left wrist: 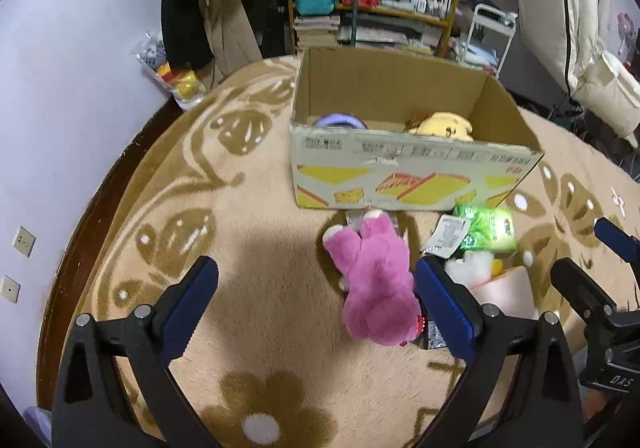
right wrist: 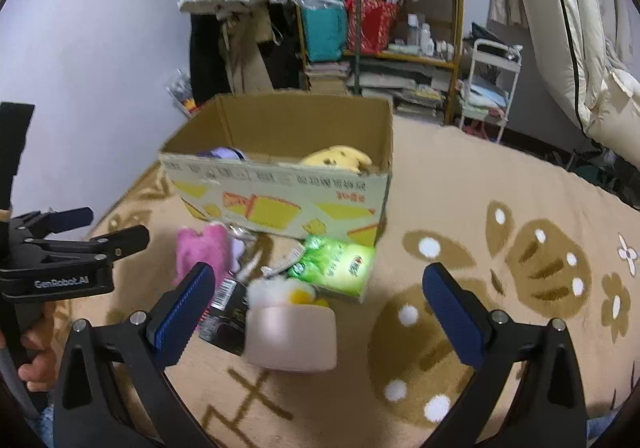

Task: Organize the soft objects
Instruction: 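Move both grippers back down to the pink bear and pink cup plush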

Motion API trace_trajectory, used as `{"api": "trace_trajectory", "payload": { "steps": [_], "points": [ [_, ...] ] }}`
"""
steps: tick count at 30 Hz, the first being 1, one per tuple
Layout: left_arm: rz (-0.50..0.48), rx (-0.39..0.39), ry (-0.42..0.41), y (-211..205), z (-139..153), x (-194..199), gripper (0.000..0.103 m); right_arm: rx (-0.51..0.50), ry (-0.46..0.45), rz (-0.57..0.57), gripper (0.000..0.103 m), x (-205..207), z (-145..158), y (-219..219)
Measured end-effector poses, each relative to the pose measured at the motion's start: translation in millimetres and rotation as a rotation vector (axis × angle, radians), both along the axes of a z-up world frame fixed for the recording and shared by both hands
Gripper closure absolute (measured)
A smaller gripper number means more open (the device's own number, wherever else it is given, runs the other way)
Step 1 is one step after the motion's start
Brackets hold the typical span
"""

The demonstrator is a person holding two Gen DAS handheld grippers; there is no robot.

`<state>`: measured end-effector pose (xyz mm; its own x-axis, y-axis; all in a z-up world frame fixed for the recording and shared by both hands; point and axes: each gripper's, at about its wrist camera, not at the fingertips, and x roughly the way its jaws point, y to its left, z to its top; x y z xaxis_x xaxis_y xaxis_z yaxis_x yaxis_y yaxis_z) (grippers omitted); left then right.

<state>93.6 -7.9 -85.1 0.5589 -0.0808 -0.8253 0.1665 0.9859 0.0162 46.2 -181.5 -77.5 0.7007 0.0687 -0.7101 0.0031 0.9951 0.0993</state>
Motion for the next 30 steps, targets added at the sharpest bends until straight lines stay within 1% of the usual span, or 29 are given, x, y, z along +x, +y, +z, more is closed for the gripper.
{"api": "trace_trajectory", "payload": {
  "steps": [4,11,15,17,20,26,30],
  "points": [
    [-0.014,0.002,0.049,-3.7,-12.3,6.8,0.005,-0.003,0.041,-0.003,0.000,5.7,-9.3,0.2],
    [-0.008,-0.031,0.114,-1.1,-30.2,20.8,0.005,0.001,0.136,-0.027,0.000,16.0,-26.4,-3.7],
    [-0.017,-0.044,0.147,-1.5,-38.5,26.8,0.005,0.002,0.167,-0.017,0.000,18.7,-32.6,-1.9],
    [-0.024,-0.053,0.154,-2.9,-41.9,29.2,0.005,-0.001,0.181,-0.013,0.000,19.9,-35.6,-0.4],
    [-0.010,-0.033,0.148,-3.6,-45.1,32.1,0.005,-0.001,0.212,-0.013,0.000,23.2,-42.3,0.2],
    [-0.011,-0.041,0.164,-3.2,-52.1,37.2,0.005,0.005,0.282,-0.015,0.000,28.8,-58.9,-2.5],
    [-0.024,-0.037,0.177,-6.6,-56.3,38.8,0.005,0.014,0.303,-0.016,0.000,30.5,-63.8,-3.1]
  ]
}}
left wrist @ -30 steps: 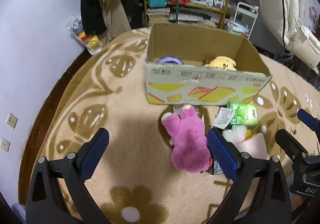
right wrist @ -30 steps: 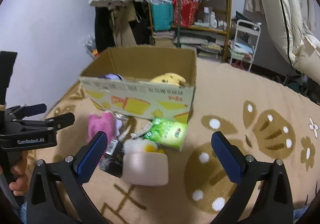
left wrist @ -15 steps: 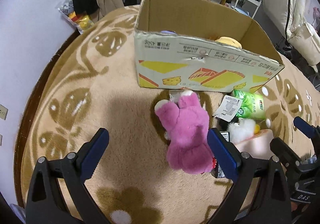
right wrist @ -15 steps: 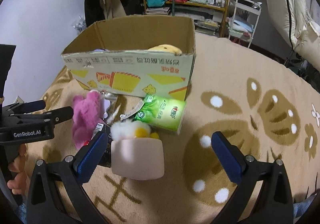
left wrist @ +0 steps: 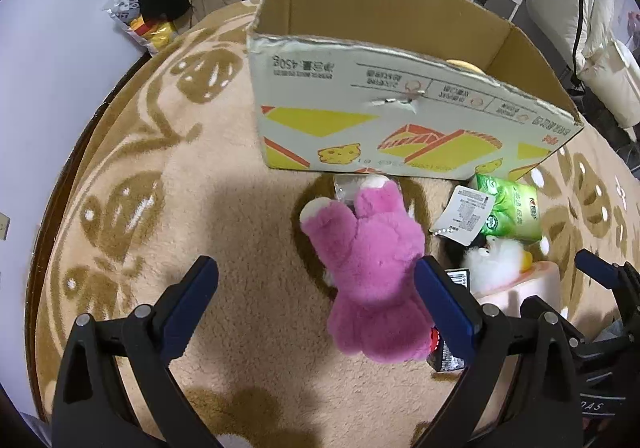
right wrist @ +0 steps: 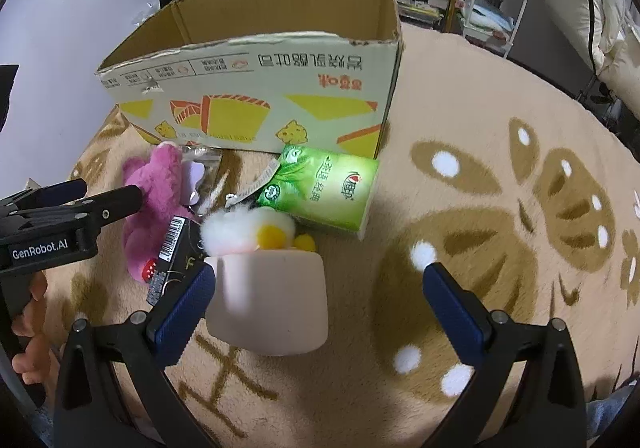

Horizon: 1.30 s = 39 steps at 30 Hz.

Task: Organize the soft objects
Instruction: 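Move both grippers back down to the pink bear and pink cup plush, then grasp the pink bear plush with the left gripper while the right gripper grasps the pink cup plush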

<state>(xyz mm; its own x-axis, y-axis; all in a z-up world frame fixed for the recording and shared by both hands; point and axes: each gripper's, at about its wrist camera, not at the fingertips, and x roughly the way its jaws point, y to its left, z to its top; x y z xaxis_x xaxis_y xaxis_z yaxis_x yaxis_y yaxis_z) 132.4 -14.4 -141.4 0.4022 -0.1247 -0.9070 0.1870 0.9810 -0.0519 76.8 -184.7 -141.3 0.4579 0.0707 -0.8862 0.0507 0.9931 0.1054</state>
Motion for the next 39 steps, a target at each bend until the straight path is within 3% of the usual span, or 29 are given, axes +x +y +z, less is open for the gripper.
{"api": "trace_trajectory", "payload": {
  "steps": [13,21,23,25,30,32,34,39],
  "points": [
    [-0.010,-0.011,0.068,-4.4,-19.1,10.6,0.005,0.011,0.052,0.005,0.000,5.0,-12.0,3.6],
    [-0.018,0.031,0.066,-13.9,-24.9,11.4,0.005,0.036,0.077,-0.014,0.000,7.5,-19.0,-1.2],
    [-0.016,0.014,0.070,-14.0,-26.6,11.7,0.010,0.060,0.079,0.000,0.011,7.4,-19.5,-0.8],
    [-0.029,-0.031,0.092,-14.8,-29.9,12.6,0.025,0.092,0.079,0.023,0.023,6.3,-19.5,0.5],
    [-0.035,-0.087,0.112,-15.9,-31.2,12.1,0.047,0.115,0.090,0.045,0.034,5.4,-20.2,7.2],
    [-0.037,-0.090,0.108,-17.6,-29.6,8.7,0.054,0.148,0.096,0.052,0.049,5.6,-21.8,8.4],
    [-0.036,-0.084,0.098,-19.3,-27.6,6.0,0.057,0.158,0.092,0.062,0.055,5.5,-20.9,10.1],
    [-0.023,-0.059,0.067,-16.4,-18.1,-3.7,0.059,0.170,0.080,0.061,0.056,4.0,-17.3,8.6]
  ]
}}
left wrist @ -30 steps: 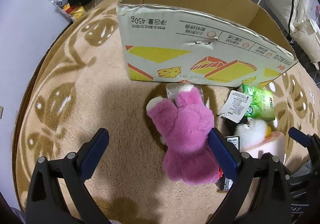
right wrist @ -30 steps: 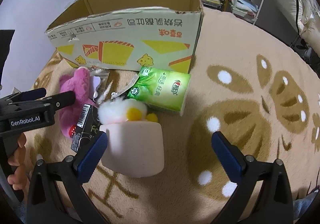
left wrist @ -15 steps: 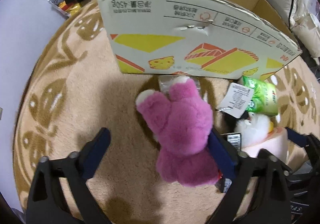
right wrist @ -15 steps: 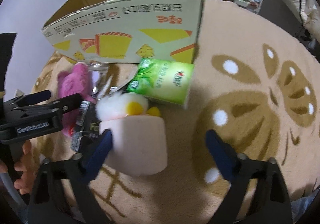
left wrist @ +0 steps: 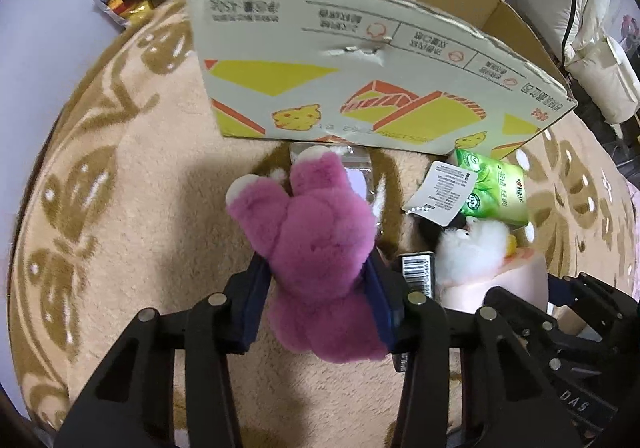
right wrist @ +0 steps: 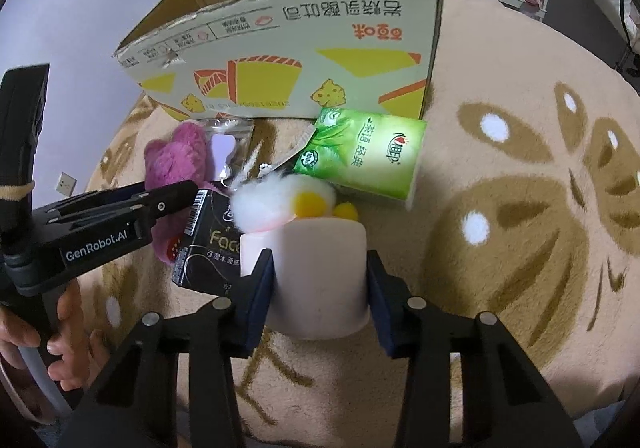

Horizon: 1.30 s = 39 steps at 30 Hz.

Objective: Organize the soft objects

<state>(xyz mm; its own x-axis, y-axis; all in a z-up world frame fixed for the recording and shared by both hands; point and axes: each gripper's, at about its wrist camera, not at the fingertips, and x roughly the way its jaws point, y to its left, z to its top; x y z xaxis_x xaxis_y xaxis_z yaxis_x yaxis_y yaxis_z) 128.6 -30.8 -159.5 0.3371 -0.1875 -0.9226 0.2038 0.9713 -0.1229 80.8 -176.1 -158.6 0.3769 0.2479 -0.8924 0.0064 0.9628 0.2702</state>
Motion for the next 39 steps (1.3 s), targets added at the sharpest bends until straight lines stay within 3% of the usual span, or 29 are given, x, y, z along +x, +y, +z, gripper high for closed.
{"api": "trace_trajectory", "payload": {
  "steps": [22,27,39],
  "points": [
    [0.133,0.095,-0.232,25.1,47.8,-20.8,0.060,0.034,-0.179,-0.067,0.057,-22.2,42.2,-29.1],
    [0.159,0.084,-0.277,31.0,54.7,-20.2,0.060,0.037,-0.265,-0.063,0.057,-27.2,55.9,-26.8],
    [0.196,0.060,-0.450,37.6,84.5,-35.3,0.060,-0.079,-0.519,-0.100,0.060,-35.0,93.0,-22.4]
  ]
}}
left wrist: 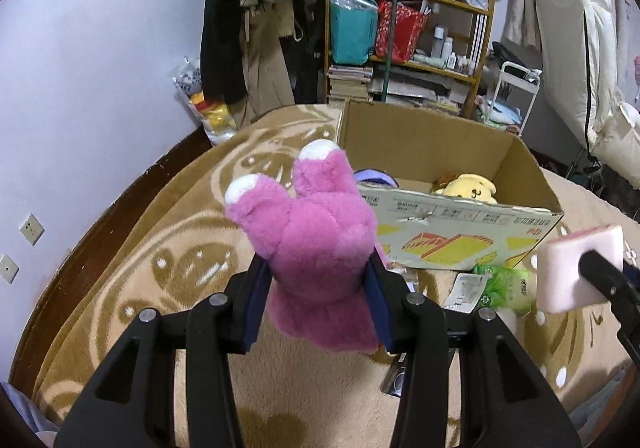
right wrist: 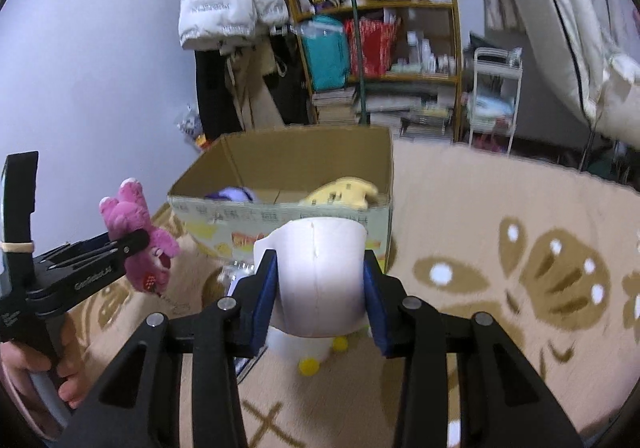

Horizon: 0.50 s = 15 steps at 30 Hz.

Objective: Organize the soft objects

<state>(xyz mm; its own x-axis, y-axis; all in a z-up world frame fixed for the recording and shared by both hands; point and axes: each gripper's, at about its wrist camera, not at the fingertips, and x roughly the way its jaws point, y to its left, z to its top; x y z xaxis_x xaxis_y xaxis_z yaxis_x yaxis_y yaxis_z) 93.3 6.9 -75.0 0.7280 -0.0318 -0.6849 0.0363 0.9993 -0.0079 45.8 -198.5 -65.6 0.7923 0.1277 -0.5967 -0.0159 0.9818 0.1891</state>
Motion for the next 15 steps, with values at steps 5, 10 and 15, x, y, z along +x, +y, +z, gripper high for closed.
{"api": "trace_trajectory", "payload": {
  "steps": [5,10,15],
  "points": [
    [-0.009,0.015,-0.050,-2.6,10.8,-7.1,0.060,-0.057,-0.096,-0.026,0.061,-3.0,12.6,7.1],
    [-0.016,0.035,-0.111,-7.8,23.0,-13.7,0.060,-0.094,-0.165,-0.067,0.061,-2.2,23.8,9.7],
    [-0.031,0.040,-0.172,-12.6,38.3,-16.2,0.060,-0.078,-0.182,-0.059,0.061,12.9,29.4,6.9]
  ]
}}
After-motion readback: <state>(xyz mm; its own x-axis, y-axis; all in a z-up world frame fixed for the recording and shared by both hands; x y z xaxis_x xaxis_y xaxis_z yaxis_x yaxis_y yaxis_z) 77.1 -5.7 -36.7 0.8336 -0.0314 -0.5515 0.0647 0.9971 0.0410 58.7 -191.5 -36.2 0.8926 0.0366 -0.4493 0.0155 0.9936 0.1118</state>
